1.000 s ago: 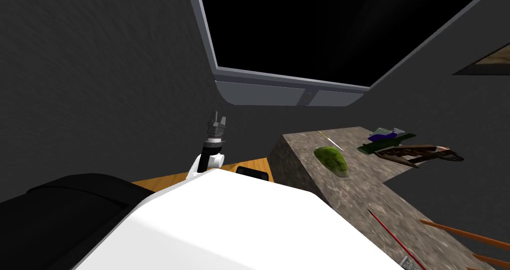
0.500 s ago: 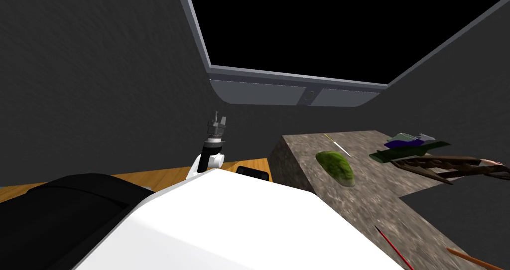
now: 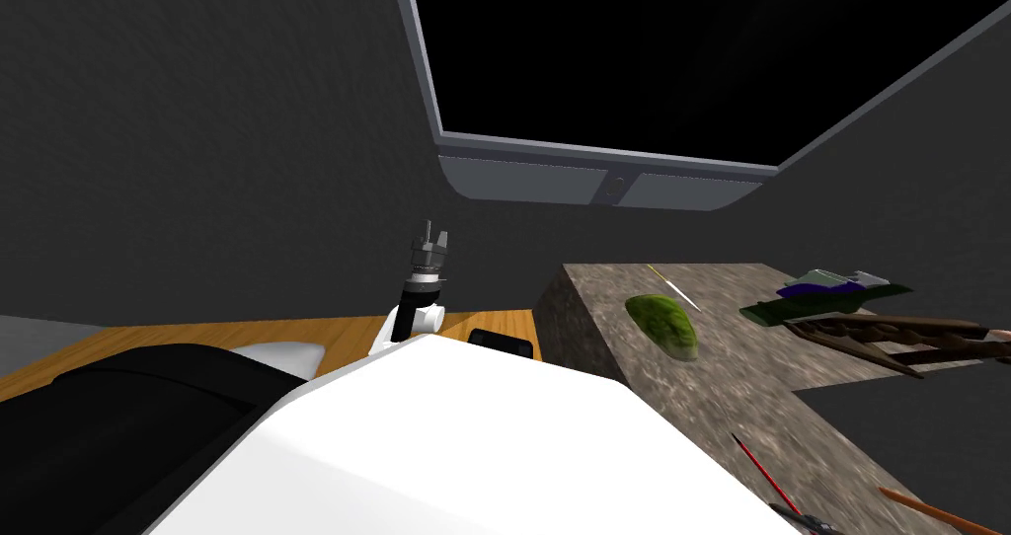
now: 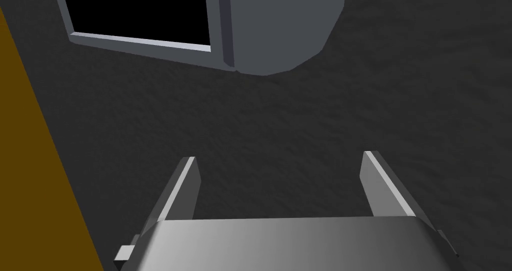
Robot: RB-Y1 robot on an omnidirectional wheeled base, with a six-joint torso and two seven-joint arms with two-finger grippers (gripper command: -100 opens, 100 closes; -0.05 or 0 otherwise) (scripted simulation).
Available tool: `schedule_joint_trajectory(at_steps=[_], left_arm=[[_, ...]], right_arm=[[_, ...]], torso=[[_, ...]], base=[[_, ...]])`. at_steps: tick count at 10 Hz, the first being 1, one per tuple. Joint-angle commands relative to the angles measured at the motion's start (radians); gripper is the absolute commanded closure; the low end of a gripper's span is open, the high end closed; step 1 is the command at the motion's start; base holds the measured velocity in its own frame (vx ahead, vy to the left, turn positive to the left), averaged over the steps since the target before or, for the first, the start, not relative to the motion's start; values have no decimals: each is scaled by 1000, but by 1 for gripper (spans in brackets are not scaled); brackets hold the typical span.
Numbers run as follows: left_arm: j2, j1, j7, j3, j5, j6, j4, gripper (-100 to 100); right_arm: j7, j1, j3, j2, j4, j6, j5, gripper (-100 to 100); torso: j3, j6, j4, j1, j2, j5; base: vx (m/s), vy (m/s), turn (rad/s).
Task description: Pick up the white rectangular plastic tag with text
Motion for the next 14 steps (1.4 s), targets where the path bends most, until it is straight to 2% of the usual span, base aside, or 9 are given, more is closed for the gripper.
schedule_joint_trajectory(at_steps=[1, 2, 4, 5, 6, 7, 9, 12, 14], left_arm=[[0, 0, 0, 0, 0, 0, 0, 0], [0, 0, 0, 0, 0, 0, 0, 0], [0, 0, 0, 0, 0, 0, 0, 0], [0, 0, 0, 0, 0, 0, 0, 0], [0, 0, 0, 0, 0, 0, 0, 0], [0, 0, 0, 0, 0, 0, 0, 0], [0, 0, 0, 0, 0, 0, 0, 0], [0, 0, 0, 0, 0, 0, 0, 0], [0, 0, 0, 0, 0, 0, 0, 0]], right_arm=[[-50, -7, 3, -4, -11, 3, 9, -100], [-78, -25, 12, -11, -34, 10, 32, -100], [-125, -25, 12, -11, -34, 10, 32, -100], [-162, -43, 22, -18, -57, 17, 55, -100], [-190, -43, 22, -18, -57, 17, 55, -100], [-221, -62, 32, -25, -80, 24, 78, -100], [-264, -62, 32, -25, -80, 24, 78, -100], [-358, -98, 51, -39, -126, 38, 123, -100], [-402, -98, 51, -39, -126, 38, 123, -100]], torso=[[0, 0, 0, 0, 0, 0], [0, 1, 0, 0, 0, 0], [1, 1, 1, 0, 1, 0], [0, 2, 0, 1, -1, 0], [0, 0, 0, 0, 1, 0], [1, 2, 0, 0, 1, 0], [1, 2, 1, 0, 2, 0], [0, 2, 0, 1, 0, 0], [2, 2, 1, 0, 2, 0]], base=[[-109, -21, 117], [-147, -20, 147], [-95, 0, 50], [-131, -19, 170], [-133, -9, 121], [-165, 6, 192], [-91, -8, 34], [-132, -2, 158], [-98, 0, 37]])
